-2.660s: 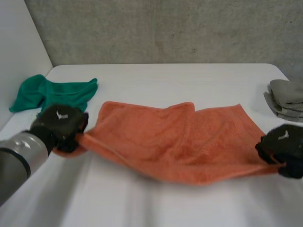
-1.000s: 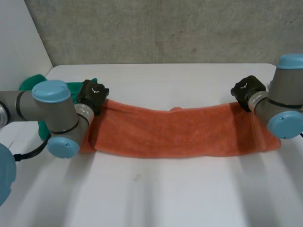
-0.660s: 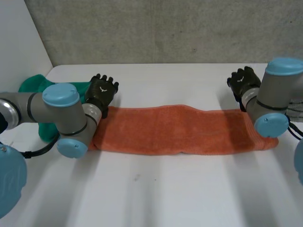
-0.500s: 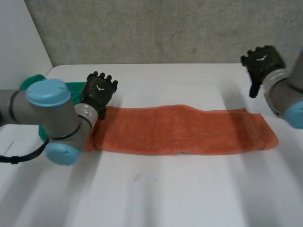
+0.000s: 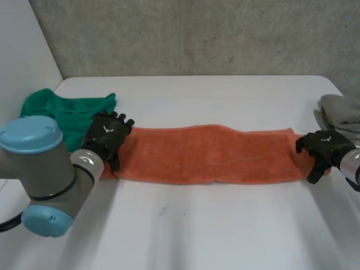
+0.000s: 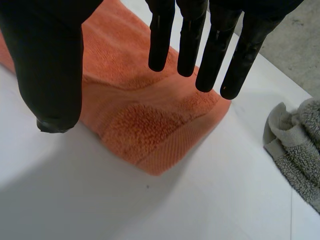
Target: Fold the laundry.
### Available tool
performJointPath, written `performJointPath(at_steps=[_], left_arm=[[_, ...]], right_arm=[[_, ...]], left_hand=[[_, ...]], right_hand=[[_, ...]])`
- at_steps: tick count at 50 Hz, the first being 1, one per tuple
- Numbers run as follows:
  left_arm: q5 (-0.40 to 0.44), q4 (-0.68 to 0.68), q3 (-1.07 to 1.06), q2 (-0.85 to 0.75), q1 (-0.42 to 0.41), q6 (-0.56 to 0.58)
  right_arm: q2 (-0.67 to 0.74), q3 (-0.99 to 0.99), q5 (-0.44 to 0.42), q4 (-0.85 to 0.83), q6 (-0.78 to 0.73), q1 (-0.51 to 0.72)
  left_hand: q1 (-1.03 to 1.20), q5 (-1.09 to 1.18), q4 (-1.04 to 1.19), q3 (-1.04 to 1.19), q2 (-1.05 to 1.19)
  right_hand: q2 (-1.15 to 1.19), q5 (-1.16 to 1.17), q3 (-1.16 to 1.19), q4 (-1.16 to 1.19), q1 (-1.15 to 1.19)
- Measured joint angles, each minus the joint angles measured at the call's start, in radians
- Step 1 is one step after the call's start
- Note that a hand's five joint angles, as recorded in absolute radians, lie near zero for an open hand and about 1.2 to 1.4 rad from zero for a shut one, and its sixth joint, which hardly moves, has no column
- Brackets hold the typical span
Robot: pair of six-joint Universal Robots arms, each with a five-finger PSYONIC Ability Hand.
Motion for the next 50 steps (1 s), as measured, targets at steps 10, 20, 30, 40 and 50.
performJointPath(at_steps=[10,20,30,40,50], left_arm=[[0.001,0.0,-0.013,-0.002,-0.001,0.002],[0.001,-0.001,-0.023,0.004,-0.001,0.002],[-0.001,-0.015,-0.033,0.066,0.022,0.003],[0.013,-0.039,-0.019,0.096,0.048,0.004],[0.14,-0.118,0.162,-0.004,0.095,-0.042]], right_arm=[[0.061,-0.013,0.033,-0.062,-0.033,-0.008],[0.01,-0.009,0.056,-0.07,-0.02,-0.036],[-0.161,-0.04,0.044,-0.046,0.086,-0.081],[-0.16,-0.221,0.006,0.164,0.109,-0.085],[0.066,-0.5,-0.036,0.363,0.116,-0.064]], left_hand=[[0.0,0.0,0.0,0.0,0.0],[0.0,0.0,0.0,0.0,0.0],[0.0,0.0,0.0,0.0,0.0],[0.0,0.0,0.0,0.0,0.0],[0.004,0.0,0.004,0.002,0.002]], right_hand=[[0.105,0.095,0.101,0.101,0.089],[-0.283,-0.263,-0.292,-0.281,-0.238],[-0.29,-0.264,-0.297,-0.281,-0.239],[-0.281,-0.255,-0.285,-0.278,-0.235],[-0.19,-0.154,-0.169,-0.164,-0.139]])
